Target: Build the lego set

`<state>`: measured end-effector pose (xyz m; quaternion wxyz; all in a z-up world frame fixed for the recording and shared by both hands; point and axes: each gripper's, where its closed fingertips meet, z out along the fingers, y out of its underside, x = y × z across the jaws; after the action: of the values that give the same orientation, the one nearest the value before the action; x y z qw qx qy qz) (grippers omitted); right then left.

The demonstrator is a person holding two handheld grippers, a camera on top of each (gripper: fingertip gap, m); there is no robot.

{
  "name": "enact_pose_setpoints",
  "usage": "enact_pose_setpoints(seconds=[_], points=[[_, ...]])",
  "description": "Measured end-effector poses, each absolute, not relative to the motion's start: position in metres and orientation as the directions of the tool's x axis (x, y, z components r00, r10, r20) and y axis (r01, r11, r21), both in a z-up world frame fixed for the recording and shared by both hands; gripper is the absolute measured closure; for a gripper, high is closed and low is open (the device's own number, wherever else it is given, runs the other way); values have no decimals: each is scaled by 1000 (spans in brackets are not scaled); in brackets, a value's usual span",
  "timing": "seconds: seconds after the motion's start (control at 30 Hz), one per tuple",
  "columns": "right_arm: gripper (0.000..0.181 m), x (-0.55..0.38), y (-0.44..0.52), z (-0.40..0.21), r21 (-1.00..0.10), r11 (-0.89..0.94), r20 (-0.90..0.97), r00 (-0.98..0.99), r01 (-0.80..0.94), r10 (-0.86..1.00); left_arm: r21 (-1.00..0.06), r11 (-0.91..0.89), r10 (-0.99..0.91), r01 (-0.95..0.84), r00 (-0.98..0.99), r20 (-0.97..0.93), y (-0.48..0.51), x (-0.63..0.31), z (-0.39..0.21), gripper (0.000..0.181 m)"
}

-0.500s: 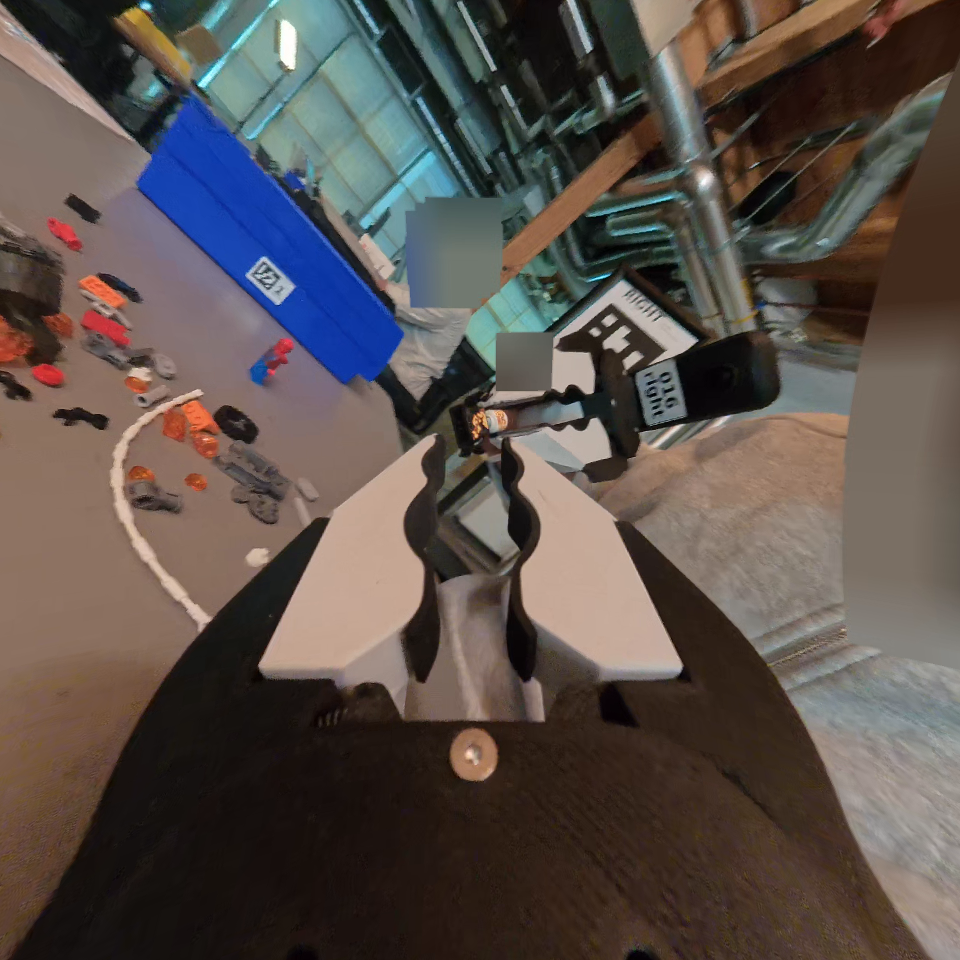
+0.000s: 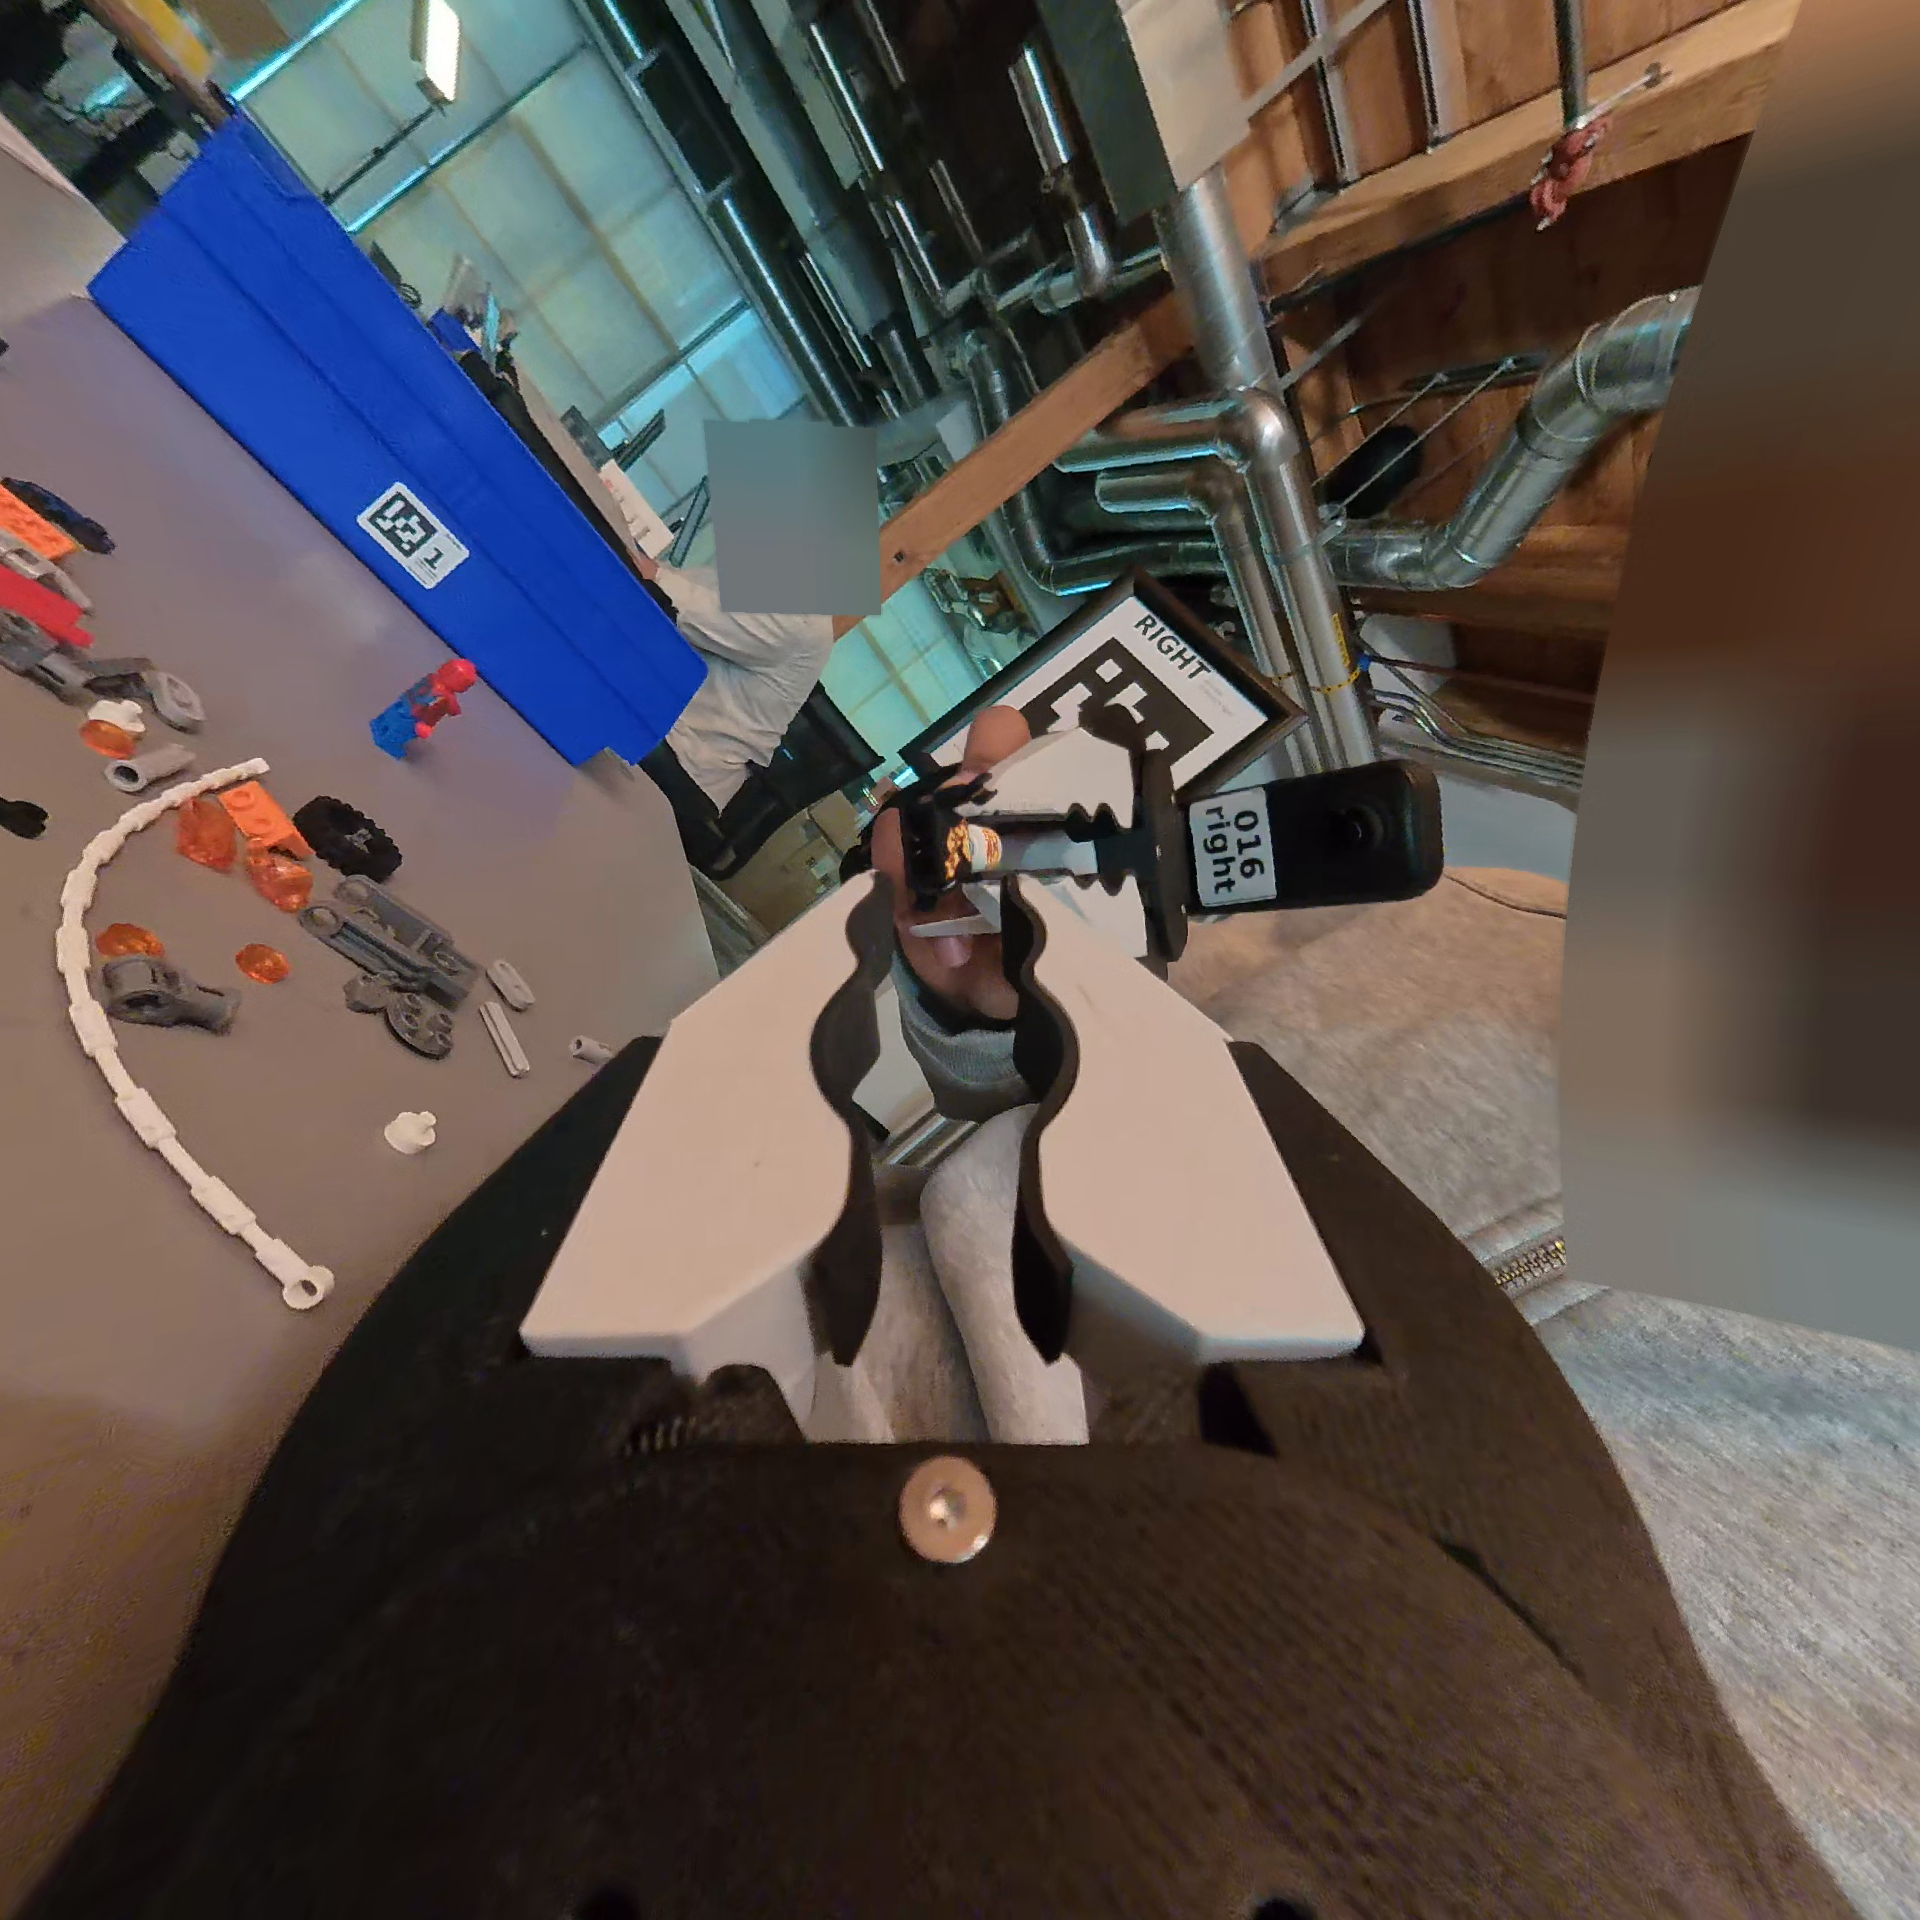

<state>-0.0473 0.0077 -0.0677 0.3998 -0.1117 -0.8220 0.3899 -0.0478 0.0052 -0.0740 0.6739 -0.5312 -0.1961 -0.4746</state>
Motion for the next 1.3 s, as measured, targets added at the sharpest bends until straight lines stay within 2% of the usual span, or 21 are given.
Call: enact_pose_setpoints(seconds=[0.1,0.17,0.43,0.8,1.0,1.3], points=[[173,-47,5,-69,-706,691,603,-643,-154,472,-521,-14,-434,853,464,772,5,-49,-74,164],[173,-46,4,-69,-694,699,622,-632,-172,462,-514,-14,-432,858,458,777,5,-49,-75,172],[173,-47,3,-68,-679,708,649,-611,-195,453,-500,-22,-432,866,443,786,6,-49,-76,172],[173,-50,7,-77,-633,753,682,-590,-181,432,-550,14,-331,835,523,786,10,-53,-83,173],[173,-53,9,-78,-617,768,696,-573,-171,432,-540,24,-316,841,519,794,10,-56,-85,173],[173,-52,8,-78,-546,809,767,-520,-219,376,-546,14,-315,837,522,792,11,-54,-85,173]])
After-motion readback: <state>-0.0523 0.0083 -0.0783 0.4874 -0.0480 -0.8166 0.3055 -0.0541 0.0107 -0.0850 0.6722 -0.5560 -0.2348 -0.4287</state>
